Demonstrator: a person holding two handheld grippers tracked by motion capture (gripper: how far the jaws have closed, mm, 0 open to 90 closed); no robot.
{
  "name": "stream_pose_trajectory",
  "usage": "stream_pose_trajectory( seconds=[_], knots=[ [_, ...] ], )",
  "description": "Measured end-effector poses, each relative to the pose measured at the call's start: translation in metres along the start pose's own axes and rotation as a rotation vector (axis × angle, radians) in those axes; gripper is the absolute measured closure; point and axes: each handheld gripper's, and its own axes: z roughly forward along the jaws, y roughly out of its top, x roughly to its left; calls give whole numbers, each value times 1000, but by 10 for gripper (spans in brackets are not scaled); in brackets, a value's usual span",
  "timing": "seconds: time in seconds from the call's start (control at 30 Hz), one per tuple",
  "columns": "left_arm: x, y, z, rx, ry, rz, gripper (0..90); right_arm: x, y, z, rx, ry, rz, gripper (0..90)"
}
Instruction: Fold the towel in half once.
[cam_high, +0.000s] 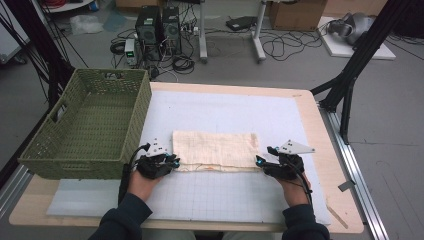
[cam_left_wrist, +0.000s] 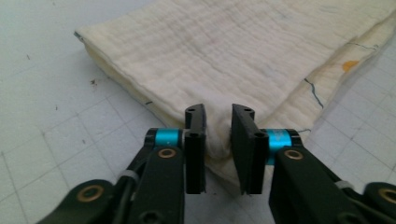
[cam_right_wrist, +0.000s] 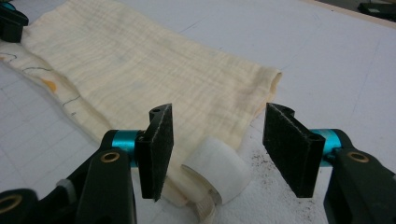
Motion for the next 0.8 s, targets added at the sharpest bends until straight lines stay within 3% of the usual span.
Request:
stream_pose_trajectory(
  seconds=[0.33, 0.5, 0.67, 0.73, 0.8],
  knots=[
    [1, 4, -11, -98, -21, -6, 824, 1, -2, 0, 27, -8, -26, 453],
    [1, 5, -15, -121, -36, -26, 837, 2, -6, -2, 23, 57, -41, 481],
    [1, 6, -18, -134, -41, -35, 845, 11, -13, 15, 108, 99, -93, 579],
    [1, 5, -19, -136, -41, -38, 847, 12, -15, 19, 146, 96, -113, 660],
    [1, 5, -20, -136, -40, -39, 847, 11, -15, 18, 143, 95, -122, 770]
  ],
)
